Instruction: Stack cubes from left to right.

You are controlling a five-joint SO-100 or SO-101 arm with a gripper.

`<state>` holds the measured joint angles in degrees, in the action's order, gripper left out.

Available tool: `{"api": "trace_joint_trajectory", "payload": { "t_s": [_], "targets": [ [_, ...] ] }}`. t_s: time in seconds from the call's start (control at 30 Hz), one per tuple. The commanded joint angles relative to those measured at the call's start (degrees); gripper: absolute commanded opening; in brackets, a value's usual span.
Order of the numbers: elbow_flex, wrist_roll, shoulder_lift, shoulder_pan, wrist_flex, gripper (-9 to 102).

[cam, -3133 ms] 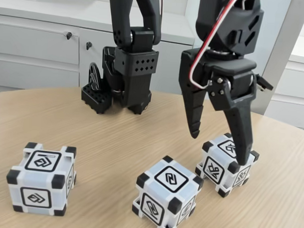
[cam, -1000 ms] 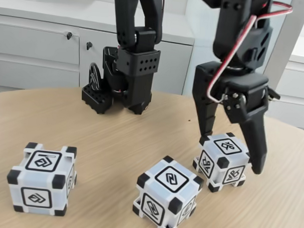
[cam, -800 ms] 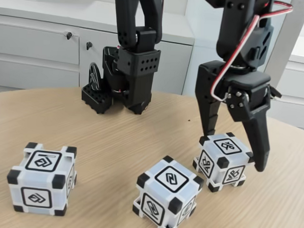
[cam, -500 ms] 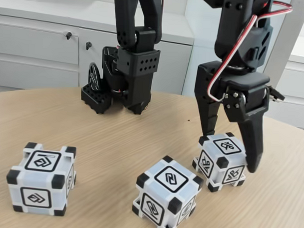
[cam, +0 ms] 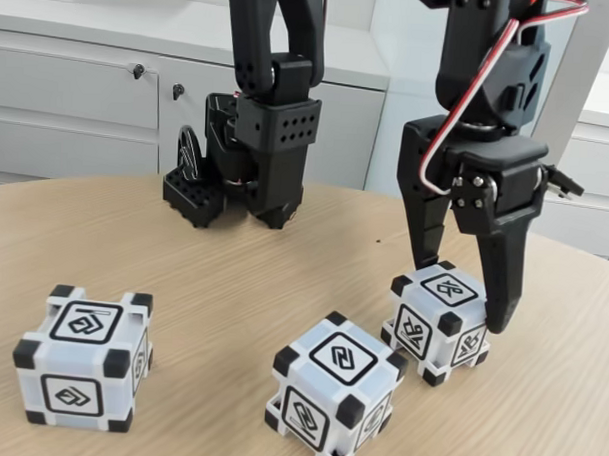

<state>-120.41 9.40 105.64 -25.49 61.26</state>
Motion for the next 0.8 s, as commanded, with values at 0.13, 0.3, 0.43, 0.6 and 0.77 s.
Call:
{"api": "trace_joint_trajectory", "payload": {
  "t_s": [0.13,0.3,0.43,0.6,0.77],
  "targets": [
    [1.58,-0.88,2.02,1.05,-0.26,0],
    [1.58,-3.60,7.91,1.14,0.79,0],
    [1.67,-8.96,15.91,1.41,1.05,0],
    [1.67,-13.97,24.08,7.47,1.14,0],
    [1.76,-16.61,26.72,18.72,4.48,0]
  ]
}}
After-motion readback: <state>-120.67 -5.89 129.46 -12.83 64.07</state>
